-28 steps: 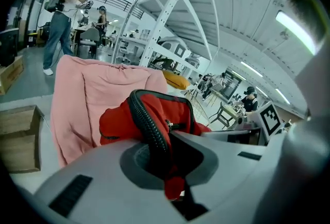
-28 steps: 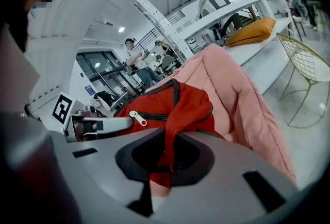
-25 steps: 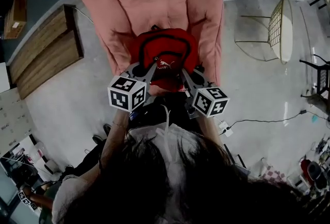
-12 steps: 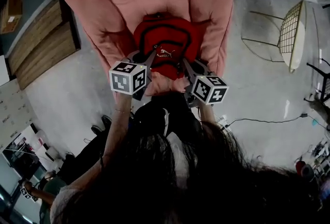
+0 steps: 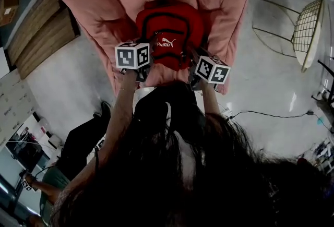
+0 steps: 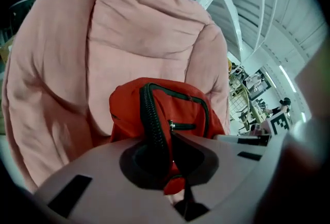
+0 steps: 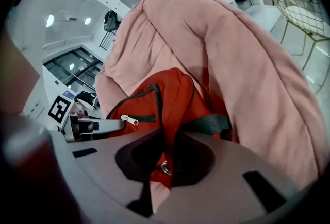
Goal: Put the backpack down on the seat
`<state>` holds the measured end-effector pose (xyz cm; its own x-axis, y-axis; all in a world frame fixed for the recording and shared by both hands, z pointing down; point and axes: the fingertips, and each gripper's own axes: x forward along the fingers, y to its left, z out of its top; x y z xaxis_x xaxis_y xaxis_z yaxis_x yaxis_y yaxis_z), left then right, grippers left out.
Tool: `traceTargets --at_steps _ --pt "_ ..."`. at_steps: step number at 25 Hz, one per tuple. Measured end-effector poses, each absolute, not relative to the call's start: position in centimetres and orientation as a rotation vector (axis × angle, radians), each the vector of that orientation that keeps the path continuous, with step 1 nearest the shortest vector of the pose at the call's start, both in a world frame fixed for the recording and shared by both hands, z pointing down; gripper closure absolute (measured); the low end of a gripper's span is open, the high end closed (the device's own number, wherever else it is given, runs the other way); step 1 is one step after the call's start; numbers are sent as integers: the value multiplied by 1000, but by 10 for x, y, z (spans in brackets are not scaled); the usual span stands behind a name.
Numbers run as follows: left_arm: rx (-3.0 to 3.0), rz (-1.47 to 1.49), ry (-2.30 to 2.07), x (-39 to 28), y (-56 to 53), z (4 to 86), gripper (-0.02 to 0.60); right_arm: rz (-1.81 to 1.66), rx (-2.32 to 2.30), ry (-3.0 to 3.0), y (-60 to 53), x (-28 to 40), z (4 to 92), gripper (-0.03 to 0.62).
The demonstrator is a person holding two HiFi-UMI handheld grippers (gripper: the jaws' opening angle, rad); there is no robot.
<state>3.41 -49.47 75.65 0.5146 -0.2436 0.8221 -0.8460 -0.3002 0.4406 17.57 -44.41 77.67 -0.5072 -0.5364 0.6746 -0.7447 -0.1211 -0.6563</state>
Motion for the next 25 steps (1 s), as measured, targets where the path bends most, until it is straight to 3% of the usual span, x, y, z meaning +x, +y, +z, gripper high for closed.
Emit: traceTargets --at_steps 7,15,16,17,19,21,25 --pt "1690 817 -932 10 -508 815 540 1526 1368 -1859 -455 184 837 549" --pt "1725 766 -954 7 -505 814 538 1485 1324 -1880 -454 180 842 546" --pt "1740 777 -958 7 -504 813 538 1466 1340 -1877 -453 182 842 541" --pt "1751 780 -962 7 -503 811 534 1441 1356 -1881 -454 183 838 493" --pt "1783 761 -962 7 -504 804 469 1378 1369 -1907 -454 185 827 386" --pt "1817 723 -951 8 -503 796 333 1320 1374 -1929 -451 188 815 362" --pt "1844 700 -1022 -12 -492 779 293 1301 1418 -1958 -437 195 789 361"
